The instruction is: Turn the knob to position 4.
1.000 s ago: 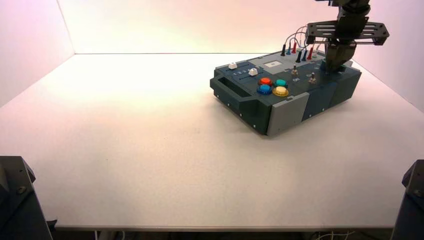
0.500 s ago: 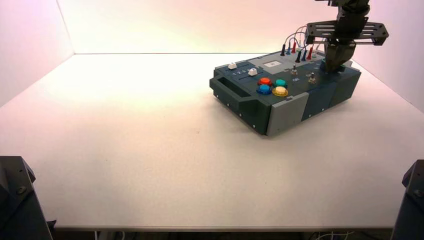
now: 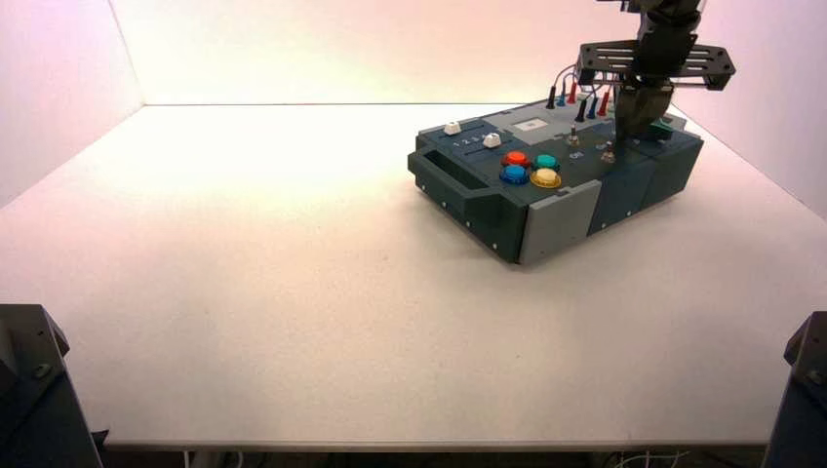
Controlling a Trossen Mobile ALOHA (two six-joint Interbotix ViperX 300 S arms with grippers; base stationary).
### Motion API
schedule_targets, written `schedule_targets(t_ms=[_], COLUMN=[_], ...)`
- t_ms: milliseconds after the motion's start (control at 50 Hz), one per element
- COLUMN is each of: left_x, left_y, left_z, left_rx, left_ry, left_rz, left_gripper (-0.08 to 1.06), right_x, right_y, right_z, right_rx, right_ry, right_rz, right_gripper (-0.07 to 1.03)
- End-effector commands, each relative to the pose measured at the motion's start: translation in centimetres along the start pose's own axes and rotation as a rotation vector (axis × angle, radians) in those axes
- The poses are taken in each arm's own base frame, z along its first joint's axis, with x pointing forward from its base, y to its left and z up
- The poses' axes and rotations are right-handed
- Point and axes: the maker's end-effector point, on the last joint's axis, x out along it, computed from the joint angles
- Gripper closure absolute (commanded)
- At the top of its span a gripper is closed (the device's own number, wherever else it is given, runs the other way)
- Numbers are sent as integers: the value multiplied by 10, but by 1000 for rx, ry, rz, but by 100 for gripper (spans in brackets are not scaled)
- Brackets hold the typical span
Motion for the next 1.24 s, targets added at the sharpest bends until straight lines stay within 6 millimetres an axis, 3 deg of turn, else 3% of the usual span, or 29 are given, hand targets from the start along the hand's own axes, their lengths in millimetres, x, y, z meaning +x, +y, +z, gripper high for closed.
schedule_targets(t_ms=[20, 240, 440, 640, 1040, 1240], left_x=[-1, -1, 0, 1, 4, 6], left_y=[1, 1, 1, 1, 2, 2], left_z=[7, 7, 6, 4, 0, -1], left_rx=[1, 1, -1, 0, 0, 0], left_ry=[-19, -17, -11, -5, 22, 32], left_rz=[8, 8, 7, 10, 9, 11], left_gripper=[101, 101, 101, 101, 101, 101], right_x=[-6, -29, -65, -91, -83, -95], right_y=[14, 35, 55, 63, 59, 55], right_z=[-2, 13, 34, 41, 23, 17], right_rx=[-21, -62, -108, -134, -193, -200], right_ry=[-7, -78, -187, -272, -287, -320], right_rz=[19, 58, 110, 151, 165, 176], right_gripper=[98, 98, 98, 98, 98, 98])
